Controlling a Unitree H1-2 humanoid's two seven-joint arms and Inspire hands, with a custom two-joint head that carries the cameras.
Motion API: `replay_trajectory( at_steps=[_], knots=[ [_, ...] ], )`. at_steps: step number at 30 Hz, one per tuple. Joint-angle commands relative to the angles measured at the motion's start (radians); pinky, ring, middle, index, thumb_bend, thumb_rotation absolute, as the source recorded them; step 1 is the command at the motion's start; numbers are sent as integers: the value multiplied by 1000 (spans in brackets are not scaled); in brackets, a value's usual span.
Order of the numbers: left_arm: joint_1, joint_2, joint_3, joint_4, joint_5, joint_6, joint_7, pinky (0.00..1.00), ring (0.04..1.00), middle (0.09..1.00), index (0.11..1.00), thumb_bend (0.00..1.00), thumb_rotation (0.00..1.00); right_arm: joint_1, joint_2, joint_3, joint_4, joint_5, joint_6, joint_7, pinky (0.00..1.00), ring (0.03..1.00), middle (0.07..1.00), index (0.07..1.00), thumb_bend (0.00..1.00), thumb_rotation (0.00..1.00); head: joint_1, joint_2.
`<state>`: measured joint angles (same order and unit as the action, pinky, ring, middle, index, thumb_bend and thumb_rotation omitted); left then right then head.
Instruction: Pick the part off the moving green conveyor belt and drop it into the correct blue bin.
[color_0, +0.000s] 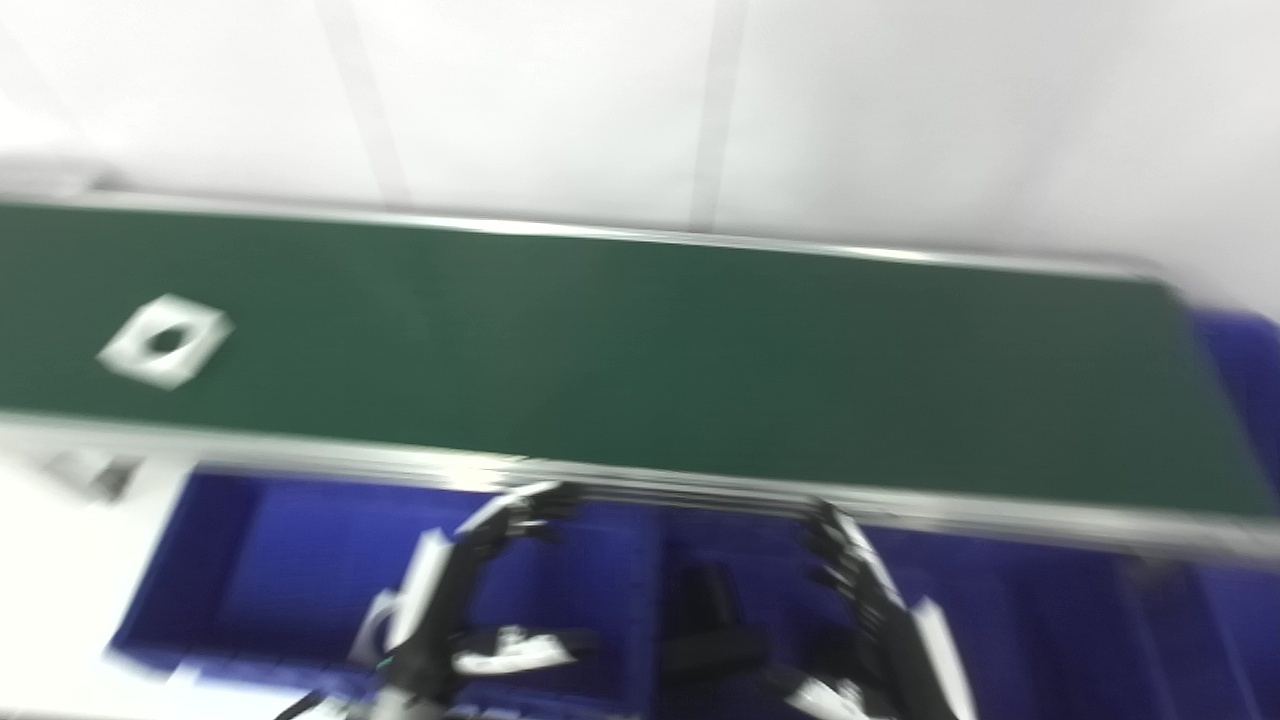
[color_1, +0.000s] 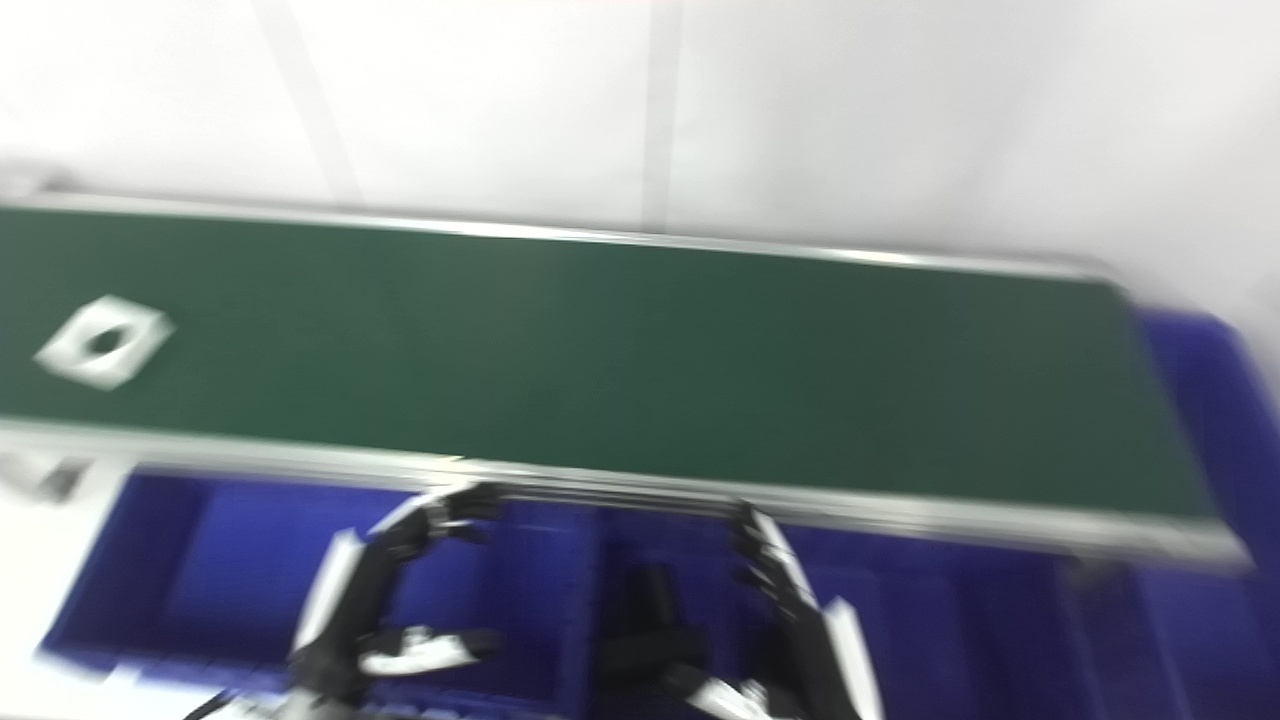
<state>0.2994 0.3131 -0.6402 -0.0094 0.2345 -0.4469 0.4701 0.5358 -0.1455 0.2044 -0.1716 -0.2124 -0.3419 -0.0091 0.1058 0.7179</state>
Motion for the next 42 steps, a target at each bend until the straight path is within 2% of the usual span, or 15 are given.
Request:
replay_trajectory(
  at_steps=[1,6,8,12,13,18,19,20,21,26,32,35,38,40,42],
  knots=[
    [-21,1,-12,-8,38,-23,40,584,691,744,742,952,578,6,-10,-7,-3,22,-84,6,776,874,906,959,861,539,30,-30],
    [-36,1,-45,22,73,-23,104,560,669,729,723,980,554,3,-20,-12,25,40,-97,11,789,878,900,964,876,542,46,-68],
    [-42,8,-58,26,58,-23,104,564,672,730,723,982,533,6,-20,-13,24,32,-83,11,775,881,904,963,887,543,43,-82],
    [-51,13,-77,43,67,-23,140,554,660,720,712,989,502,3,-19,-14,40,21,-99,4,768,873,899,955,880,520,37,-102],
    [-56,15,-85,51,66,-23,150,553,658,718,710,992,497,3,-18,-14,43,14,-99,3,770,873,899,954,880,519,29,-126],
    [-74,30,-125,69,58,-23,188,553,656,715,705,993,467,3,-17,-12,56,22,-92,9,773,885,903,955,893,511,27,-150],
    [-79,32,-133,74,56,-23,196,553,656,715,704,993,458,2,-17,-11,61,25,-91,10,772,889,905,956,895,509,27,-173],
    [-84,35,-141,79,55,-23,202,553,656,713,701,989,451,1,-17,-11,65,21,-93,9,763,886,903,955,900,510,27,-173],
    [-90,38,-149,86,55,-23,208,554,657,713,701,988,451,-3,-17,-12,75,15,-101,5,761,885,902,955,900,510,28,-190],
    [-114,45,-182,115,59,-23,251,536,644,705,690,988,465,-12,-13,-15,101,12,-109,1,741,873,905,949,904,508,26,-226],
    [-148,65,-241,136,62,-23,333,525,628,688,679,979,451,-26,-12,-11,131,9,-126,-13,722,858,893,938,894,501,28,-248],
    [-153,65,-245,128,91,-23,379,522,617,674,667,973,458,-28,-14,-11,137,2,-127,-19,717,855,892,936,893,510,38,-254],
    [-152,58,-241,103,104,-23,413,524,624,677,670,971,537,-32,-23,-8,146,7,-127,-25,713,862,893,937,896,521,49,-258],
    [-151,57,-227,67,96,-23,411,529,636,687,674,973,559,-36,-29,-4,152,12,-127,-28,719,863,893,938,895,521,58,-262],
    [-157,65,-196,17,96,-23,391,530,640,691,670,975,528,-42,-32,-3,156,18,-128,-28,730,862,891,938,894,519,67,-265]
  ],
)
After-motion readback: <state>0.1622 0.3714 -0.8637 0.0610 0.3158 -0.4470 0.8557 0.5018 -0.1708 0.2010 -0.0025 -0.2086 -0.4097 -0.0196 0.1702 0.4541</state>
